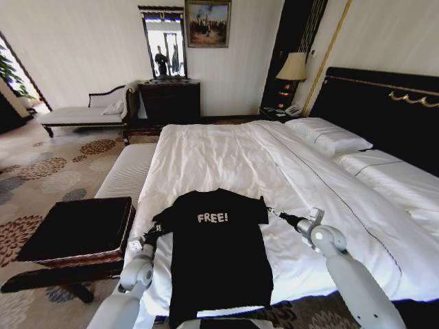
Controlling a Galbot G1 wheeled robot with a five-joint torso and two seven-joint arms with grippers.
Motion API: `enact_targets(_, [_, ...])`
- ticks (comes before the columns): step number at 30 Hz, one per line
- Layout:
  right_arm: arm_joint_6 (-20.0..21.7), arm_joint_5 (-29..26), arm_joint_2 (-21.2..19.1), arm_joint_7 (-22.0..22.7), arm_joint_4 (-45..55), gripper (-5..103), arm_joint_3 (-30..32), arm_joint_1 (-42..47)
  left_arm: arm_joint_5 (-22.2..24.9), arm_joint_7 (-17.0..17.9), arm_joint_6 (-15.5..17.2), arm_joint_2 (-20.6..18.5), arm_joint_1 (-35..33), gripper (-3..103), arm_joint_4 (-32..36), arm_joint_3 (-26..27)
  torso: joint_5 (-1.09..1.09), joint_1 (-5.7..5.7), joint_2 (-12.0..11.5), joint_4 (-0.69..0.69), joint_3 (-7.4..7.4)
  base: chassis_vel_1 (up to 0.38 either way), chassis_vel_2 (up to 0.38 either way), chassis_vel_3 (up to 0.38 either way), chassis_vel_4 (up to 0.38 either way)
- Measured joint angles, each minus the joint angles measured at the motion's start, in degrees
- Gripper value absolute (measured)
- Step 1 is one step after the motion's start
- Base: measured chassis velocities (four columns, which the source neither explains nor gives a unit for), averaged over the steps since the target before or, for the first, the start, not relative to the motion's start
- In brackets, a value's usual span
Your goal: Fold the clothes on the bed and place them into the basket.
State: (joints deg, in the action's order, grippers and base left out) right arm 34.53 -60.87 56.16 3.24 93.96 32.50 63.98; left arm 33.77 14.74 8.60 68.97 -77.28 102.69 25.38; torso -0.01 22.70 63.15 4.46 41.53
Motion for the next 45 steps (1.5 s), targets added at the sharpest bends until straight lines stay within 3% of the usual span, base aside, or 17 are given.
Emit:
enact_targets(8, [-0.12,0.14,0.53,0.0,-0.54,100,-0.86,-0.81,-0.97,0.92,-1.03,-0.28,0.02,4,-1.54,0.24,0.0,0.0,0.0,0.0,0.0,0.0,0.0,0.0,0.0])
enact_targets(15, [-0.97,0.32,0.82,-0.01,-1.24,100,-1.47,-1.4,-0.37,2.29,0.23,-0.67,-0.39,30,0.15,0.25,0.02,0.0,0.0,0.01,0.0,0.0,0.0,0.0,0.0])
enact_targets(18, [-1.21,0.29,0.79,-0.07,-1.57,100,-1.69,-1.7,-0.64,2.29,0.32,-0.63,-1.3,35,1.03,0.47,0.01,0.0,0.0,0.01,0.0,0.0,0.0,0.0,0.0])
enact_targets(20, [-2.17,0.19,0.58,-0.19,-2.34,100,-2.24,-2.43,-1.45,2.27,0.33,-0.4,-4.15,46,3.12,1.92,0.01,0.0,0.0,0.0,0.0,0.0,0.0,0.0,0.0])
enact_targets(21, [-2.17,0.19,0.58,-0.19,-2.34,100,-2.24,-2.43,-1.45,2.27,0.33,-0.4,-4.15,46,3.12,1.92,0.01,0.0,0.0,0.0,0.0,0.0,0.0,0.0,0.0])
enact_targets(25, [-3.38,-0.6,0.55,-0.37,-4.03,100,-3.3,-4.44,-3.65,1.33,-0.42,-0.19,-9.25,68,7.05,5.32,0.01,0.0,0.0,0.0,-0.01,0.0,0.0,0.0,0.0])
enact_targets(28, [-3.78,-0.62,0.64,-0.45,-5.68,100,-4.3,-5.95,-4.12,0.98,-0.73,0.25,-11.48,74,9.01,6.81,0.01,-0.01,0.0,-0.01,-0.01,0.0,0.0,0.0,0.0])
enact_targets(31, [-4.61,-0.4,1.53,-0.99,-9.91,100,-6.06,-9.6,-4.35,0.68,-1.04,1.56,-15.37,89,12.89,8.83,0.01,0.0,0.0,0.0,0.0,0.0,0.0,0.0,0.0])
enact_targets(33, [-4.77,-0.37,2.02,-1.19,-11.33,100,-6.58,-11.03,-4.4,0.5,-1.1,2.02,-16.79,94,14.32,9.53,0.01,0.0,0.0,-0.01,0.0,0.0,0.0,0.0,0.0])
enact_targets(45, [-8.97,3.38,6.66,-4.06,-22.63,100,-9.68,-18.21,-6.29,-1.15,-2.21,5.66,-23.38,100,19.93,8.21,0.03,0.0,0.0,0.0,0.0,0.0,0.0,0.0,0.0])
